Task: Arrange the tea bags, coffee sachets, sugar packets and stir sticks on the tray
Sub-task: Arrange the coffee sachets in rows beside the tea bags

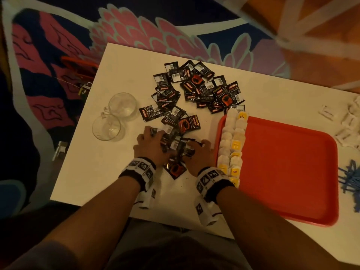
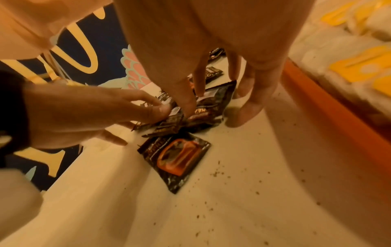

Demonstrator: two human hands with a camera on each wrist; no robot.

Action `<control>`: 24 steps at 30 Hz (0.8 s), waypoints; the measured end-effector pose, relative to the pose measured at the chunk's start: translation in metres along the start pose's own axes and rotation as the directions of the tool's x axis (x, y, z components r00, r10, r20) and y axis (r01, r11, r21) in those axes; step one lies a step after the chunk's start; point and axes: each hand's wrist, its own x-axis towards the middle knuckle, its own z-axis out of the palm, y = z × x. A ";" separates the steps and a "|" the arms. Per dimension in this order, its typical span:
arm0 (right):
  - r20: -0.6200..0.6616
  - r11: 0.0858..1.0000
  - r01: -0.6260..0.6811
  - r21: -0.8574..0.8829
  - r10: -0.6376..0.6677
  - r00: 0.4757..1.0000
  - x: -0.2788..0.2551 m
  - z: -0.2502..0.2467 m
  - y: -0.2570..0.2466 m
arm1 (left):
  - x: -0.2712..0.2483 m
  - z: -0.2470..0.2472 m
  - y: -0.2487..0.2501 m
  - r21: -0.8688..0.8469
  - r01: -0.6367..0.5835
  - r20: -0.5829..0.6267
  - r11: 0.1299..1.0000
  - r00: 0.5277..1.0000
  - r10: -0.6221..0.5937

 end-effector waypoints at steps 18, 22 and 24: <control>-0.143 0.977 -0.051 0.207 0.082 0.986 -0.001 0.004 0.001 | -0.044 0.015 0.005 -0.090 0.027 -0.126 0.996 0.991 -0.039; -0.051 0.978 -0.121 0.172 0.132 0.990 0.001 0.003 -0.010 | -0.025 0.006 0.011 -0.246 0.199 0.009 0.949 0.979 -0.203; 0.021 0.981 -0.103 0.166 0.101 0.995 0.001 0.005 -0.015 | -0.021 0.009 0.022 -0.198 0.179 0.060 0.964 0.984 -0.170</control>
